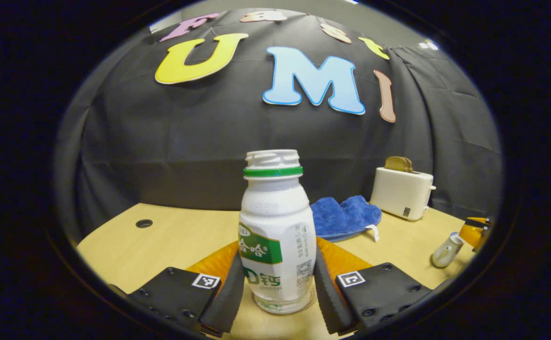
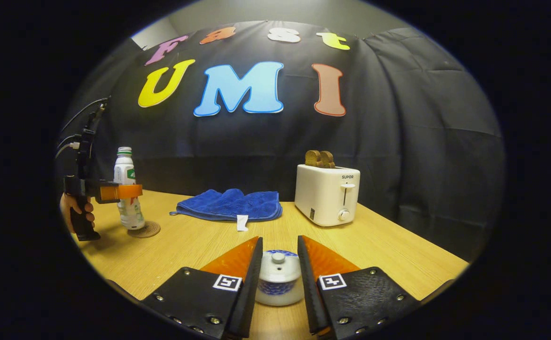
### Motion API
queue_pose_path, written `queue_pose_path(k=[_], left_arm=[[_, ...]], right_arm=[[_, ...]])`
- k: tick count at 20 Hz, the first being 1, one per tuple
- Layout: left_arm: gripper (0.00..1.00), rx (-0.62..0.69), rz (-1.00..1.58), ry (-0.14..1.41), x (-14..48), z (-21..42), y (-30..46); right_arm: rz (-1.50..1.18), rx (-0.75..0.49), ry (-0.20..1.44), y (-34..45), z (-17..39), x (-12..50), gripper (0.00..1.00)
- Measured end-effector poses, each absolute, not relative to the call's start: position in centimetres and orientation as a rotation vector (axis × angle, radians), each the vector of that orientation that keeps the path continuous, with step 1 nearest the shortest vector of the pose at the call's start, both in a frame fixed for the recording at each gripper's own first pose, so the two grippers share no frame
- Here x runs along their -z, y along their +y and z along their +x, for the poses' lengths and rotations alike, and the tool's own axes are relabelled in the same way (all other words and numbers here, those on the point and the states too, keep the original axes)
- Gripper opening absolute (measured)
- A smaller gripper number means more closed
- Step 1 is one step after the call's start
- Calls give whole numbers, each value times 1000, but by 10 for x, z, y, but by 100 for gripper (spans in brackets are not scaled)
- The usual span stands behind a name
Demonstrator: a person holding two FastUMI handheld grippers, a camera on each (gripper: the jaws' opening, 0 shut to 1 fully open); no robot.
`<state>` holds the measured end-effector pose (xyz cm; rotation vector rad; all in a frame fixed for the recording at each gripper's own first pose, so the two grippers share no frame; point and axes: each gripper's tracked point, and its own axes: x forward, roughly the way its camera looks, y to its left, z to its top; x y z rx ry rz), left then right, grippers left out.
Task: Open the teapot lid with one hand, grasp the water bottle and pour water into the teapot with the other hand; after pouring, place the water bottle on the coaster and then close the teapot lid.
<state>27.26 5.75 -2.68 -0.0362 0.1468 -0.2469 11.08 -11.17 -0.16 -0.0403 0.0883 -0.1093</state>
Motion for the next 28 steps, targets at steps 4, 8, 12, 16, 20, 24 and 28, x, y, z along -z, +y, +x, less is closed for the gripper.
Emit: queue_pose_path(k=[4, 8, 12, 16, 20, 24, 28], left_arm=[[76, 262, -1, 131, 27, 282, 47], [76, 258, 25, 129, 32, 287, 43], [79, 267, 15, 112, 32, 285, 44], [92, 286, 45, 131, 39, 283, 38], [91, 281, 54, 105, 33, 281, 37], [98, 279, 25, 92, 27, 274, 41], [98, 272, 32, 93, 27, 260, 42]], right_arm=[[-61, 102, 81, -108, 110, 1, 45], [-62, 98, 82, -107, 110, 1, 45], [-62, 93, 80, -106, 109, 1, 45], [-69, 82, 90, -103, 110, 4, 45], [-66, 81, 85, -103, 109, 2, 45], [-60, 72, 81, -100, 108, 1, 45], [-81, 69, 53, -94, 103, -7, 45]])
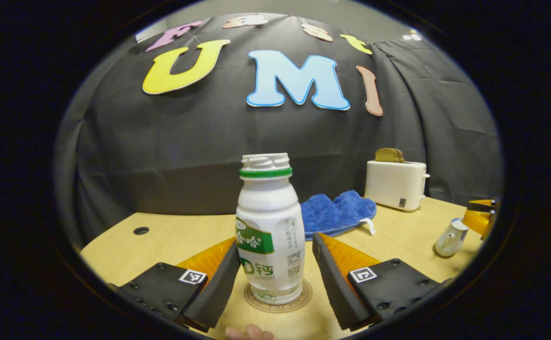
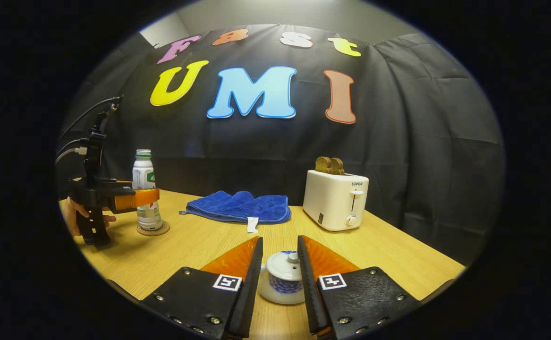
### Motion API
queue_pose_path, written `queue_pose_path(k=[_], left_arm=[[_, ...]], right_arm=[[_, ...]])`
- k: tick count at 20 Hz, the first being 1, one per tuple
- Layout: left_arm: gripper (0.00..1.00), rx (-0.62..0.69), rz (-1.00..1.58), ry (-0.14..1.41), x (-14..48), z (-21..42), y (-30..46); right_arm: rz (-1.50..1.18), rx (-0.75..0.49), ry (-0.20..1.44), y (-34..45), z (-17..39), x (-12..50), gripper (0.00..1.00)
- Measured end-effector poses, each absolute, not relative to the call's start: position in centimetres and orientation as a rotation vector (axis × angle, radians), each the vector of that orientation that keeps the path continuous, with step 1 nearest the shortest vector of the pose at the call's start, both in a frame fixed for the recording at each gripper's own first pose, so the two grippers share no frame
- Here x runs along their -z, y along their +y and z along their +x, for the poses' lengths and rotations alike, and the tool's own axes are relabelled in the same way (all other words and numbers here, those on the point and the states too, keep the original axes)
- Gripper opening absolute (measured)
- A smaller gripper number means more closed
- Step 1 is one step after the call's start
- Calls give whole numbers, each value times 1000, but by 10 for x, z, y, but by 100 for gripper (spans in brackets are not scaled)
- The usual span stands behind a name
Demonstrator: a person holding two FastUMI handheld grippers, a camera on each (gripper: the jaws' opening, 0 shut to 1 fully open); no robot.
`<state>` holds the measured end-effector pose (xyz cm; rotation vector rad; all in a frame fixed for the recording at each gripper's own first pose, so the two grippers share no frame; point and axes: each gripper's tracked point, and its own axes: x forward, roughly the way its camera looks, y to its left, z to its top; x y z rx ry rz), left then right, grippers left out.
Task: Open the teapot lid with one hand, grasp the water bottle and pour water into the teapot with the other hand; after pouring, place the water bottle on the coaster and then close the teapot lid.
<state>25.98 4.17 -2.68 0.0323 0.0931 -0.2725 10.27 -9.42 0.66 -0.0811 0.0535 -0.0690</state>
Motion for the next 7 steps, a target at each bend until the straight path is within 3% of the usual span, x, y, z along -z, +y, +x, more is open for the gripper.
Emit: queue_pose_path(k=[5, 7], left_arm=[[94, 276, 47, 52, 5, 212, 44], [98, 275, 81, 11, -6, 185, 45]], right_arm=[[-60, 34, 36, -76, 92, -14, 45], [-55, 23, 22, -69, 84, -20, 45]])
